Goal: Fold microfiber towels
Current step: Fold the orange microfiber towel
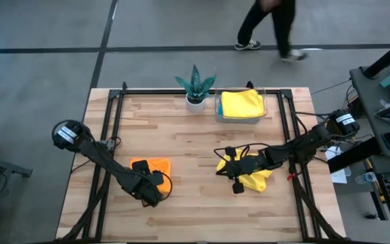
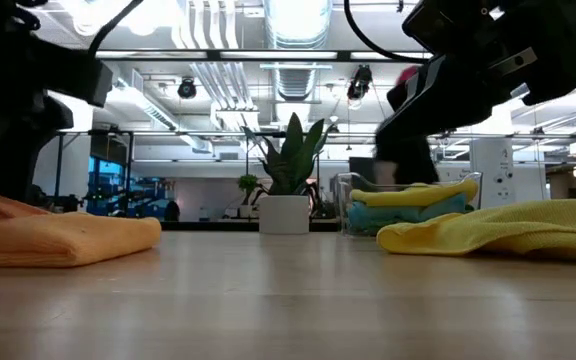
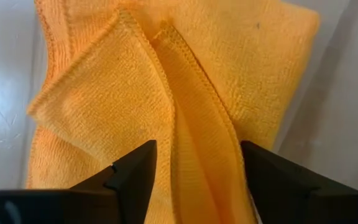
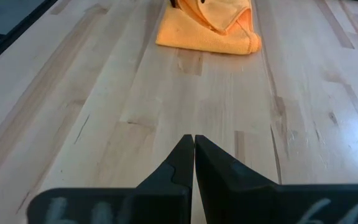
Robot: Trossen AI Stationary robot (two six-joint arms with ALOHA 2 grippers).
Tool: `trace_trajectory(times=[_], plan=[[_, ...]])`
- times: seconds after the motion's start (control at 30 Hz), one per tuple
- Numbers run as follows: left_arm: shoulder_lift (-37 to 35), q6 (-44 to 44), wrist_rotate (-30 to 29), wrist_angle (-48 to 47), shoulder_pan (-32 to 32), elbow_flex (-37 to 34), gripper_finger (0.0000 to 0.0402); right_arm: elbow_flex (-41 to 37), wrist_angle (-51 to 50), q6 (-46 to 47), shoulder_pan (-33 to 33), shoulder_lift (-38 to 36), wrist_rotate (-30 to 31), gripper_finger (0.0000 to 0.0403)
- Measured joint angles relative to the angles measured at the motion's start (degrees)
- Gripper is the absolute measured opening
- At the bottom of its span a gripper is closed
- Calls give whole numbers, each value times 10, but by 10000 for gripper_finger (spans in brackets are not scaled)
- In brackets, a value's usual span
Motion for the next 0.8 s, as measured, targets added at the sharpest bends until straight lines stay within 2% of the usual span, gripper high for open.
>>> trace_trajectory(times=[0.17,0.43,0.67,0.8], plan=[[9,0,2,-1,0,0,156,-2,5,0,0,0,0,9],[6,-4,7,-1,0,6,13,-3,4,0,0,0,0,9],[6,-42,26,-4,0,9,23,-3,4,1,0,0,0,9],[5,-74,32,-32,0,9,10,-3,4,1,0,0,0,9]])
